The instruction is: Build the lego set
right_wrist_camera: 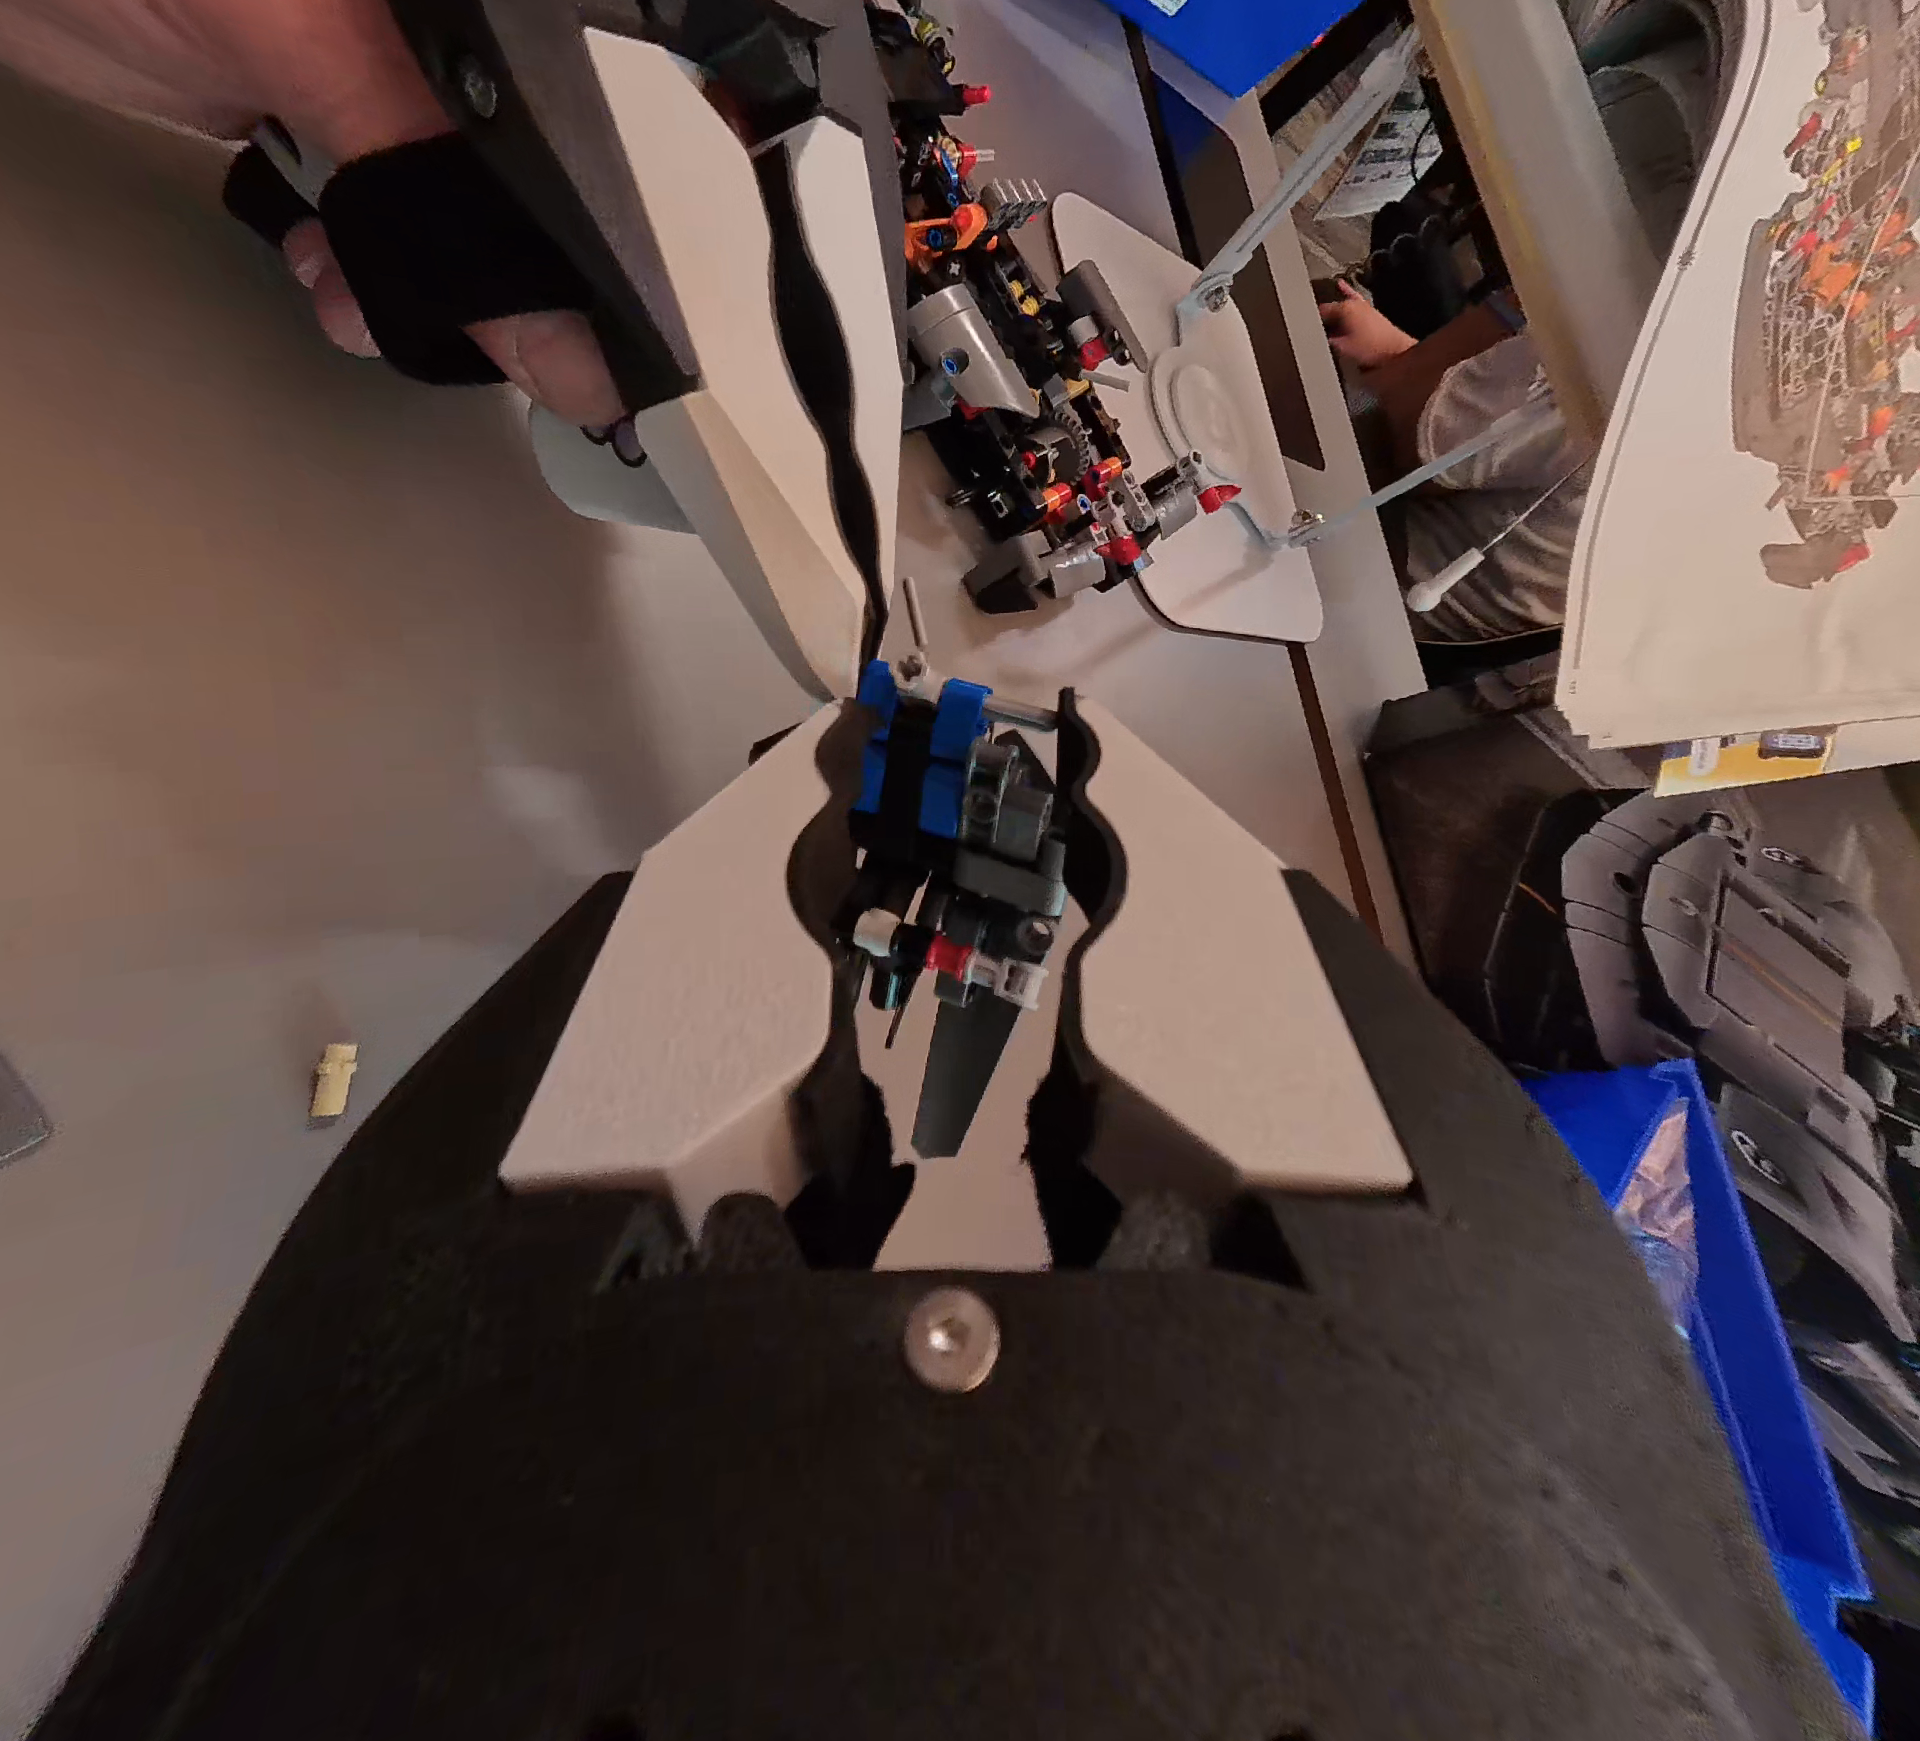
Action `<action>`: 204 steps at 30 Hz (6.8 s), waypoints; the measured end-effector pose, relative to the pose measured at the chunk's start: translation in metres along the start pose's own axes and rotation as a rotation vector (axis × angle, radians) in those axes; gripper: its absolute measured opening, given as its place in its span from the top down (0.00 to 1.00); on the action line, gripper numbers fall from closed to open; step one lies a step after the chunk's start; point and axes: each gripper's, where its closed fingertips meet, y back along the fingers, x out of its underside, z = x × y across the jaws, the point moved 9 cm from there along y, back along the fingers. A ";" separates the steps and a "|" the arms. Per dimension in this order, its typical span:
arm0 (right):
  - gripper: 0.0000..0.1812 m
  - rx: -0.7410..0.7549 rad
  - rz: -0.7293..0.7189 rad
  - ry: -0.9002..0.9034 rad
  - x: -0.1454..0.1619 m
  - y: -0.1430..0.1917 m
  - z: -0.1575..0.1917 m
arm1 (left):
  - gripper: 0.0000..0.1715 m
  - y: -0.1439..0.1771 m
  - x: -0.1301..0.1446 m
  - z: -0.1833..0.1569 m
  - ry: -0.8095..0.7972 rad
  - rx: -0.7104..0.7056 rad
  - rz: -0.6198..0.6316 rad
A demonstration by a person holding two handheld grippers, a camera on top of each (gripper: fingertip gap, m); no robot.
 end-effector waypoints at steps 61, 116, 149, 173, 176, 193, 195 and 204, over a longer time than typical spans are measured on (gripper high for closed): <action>0.80 -0.194 -0.008 -0.148 0.010 -0.004 0.000 | 0.98 0.003 0.005 -0.003 -0.055 0.148 0.059; 0.85 -0.179 0.089 -0.092 0.007 -0.012 0.012 | 0.97 -0.005 0.012 -0.009 -0.119 0.141 0.141; 0.84 -0.244 -0.023 -0.142 0.012 -0.011 0.007 | 0.98 0.008 0.008 0.005 -0.006 0.174 0.098; 0.88 -0.214 0.031 -0.100 0.009 -0.014 0.012 | 1.00 0.006 0.011 0.005 -0.036 0.117 0.080; 0.88 -0.193 0.033 -0.115 0.011 -0.013 0.008 | 0.84 0.008 0.010 0.005 -0.004 0.176 0.078; 0.88 -0.360 -0.034 -0.221 0.026 0.002 -0.009 | 0.99 -0.001 0.016 0.001 -0.017 0.198 0.141; 0.90 -0.389 -0.025 -0.237 0.027 0.001 -0.007 | 0.98 -0.001 0.015 -0.001 -0.071 0.189 0.140; 0.94 -0.442 -0.042 -0.298 0.030 -0.001 -0.007 | 0.98 -0.002 0.017 -0.005 -0.139 0.165 0.167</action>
